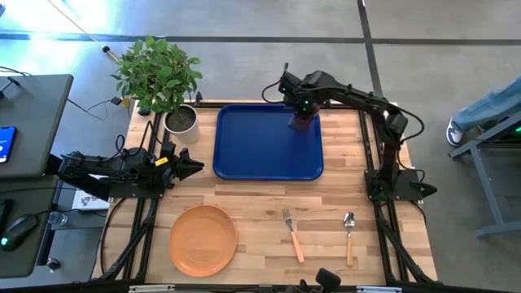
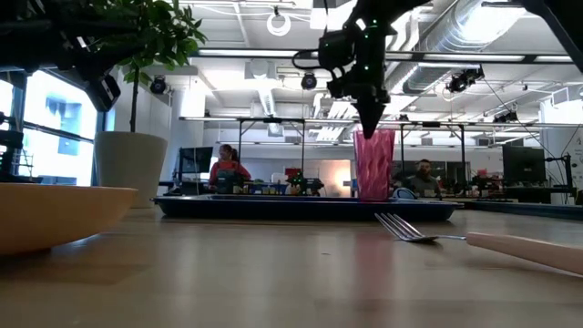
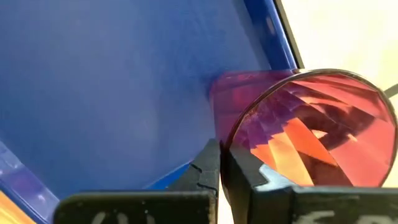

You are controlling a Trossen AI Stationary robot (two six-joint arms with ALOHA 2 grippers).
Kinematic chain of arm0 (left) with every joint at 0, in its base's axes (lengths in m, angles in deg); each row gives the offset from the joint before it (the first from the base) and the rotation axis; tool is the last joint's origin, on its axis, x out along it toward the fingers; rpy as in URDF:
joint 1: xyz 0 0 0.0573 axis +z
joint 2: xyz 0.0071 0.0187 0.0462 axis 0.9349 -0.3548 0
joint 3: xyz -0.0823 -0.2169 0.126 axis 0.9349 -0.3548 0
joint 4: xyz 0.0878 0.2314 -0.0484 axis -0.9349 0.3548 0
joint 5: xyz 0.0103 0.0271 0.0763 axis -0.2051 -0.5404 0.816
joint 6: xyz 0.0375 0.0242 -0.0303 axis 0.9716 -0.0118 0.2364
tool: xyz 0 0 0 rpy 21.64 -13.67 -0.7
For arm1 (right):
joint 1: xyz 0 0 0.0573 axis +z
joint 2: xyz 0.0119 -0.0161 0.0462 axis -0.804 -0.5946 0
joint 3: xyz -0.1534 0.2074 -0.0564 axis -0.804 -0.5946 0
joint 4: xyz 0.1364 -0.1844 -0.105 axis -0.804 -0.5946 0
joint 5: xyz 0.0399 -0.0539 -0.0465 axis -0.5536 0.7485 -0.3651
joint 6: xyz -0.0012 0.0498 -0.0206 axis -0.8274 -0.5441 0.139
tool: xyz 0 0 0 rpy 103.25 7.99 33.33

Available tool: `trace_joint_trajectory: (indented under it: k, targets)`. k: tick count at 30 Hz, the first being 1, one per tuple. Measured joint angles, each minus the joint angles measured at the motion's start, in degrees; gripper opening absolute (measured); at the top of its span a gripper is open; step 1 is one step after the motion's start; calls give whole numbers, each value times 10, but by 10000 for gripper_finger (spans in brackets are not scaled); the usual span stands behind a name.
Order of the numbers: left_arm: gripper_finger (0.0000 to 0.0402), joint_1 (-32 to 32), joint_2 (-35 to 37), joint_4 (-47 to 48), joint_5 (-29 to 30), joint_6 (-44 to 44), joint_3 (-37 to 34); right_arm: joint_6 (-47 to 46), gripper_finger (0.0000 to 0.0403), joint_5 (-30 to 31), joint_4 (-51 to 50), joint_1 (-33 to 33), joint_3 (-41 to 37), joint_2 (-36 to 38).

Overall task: Pick and place plate/cup/fork/spoon on tray
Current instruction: Put the cup on the top right of the tray, then put the plate on the tray to the bottom of the cup

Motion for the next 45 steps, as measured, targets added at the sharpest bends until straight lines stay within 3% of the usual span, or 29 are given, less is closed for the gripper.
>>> trace_joint_trajectory:
  k: [18, 30, 40, 45]
  targets:
    - [87, 0, 0, 0, 0, 1, 0, -42, 3, -20, 10, 0, 0, -6]
    - [87, 0, 0, 0, -1, 1, 0, -47, 77, -21, 12, 0, 0, -6]
    - [87, 0, 0, 0, -1, 1, 0, -73, 94, -20, 9, 0, 2, -2]
    - [87, 0, 0, 1, -1, 1, 0, -82, 94, -10, -5, 0, 45, -1]
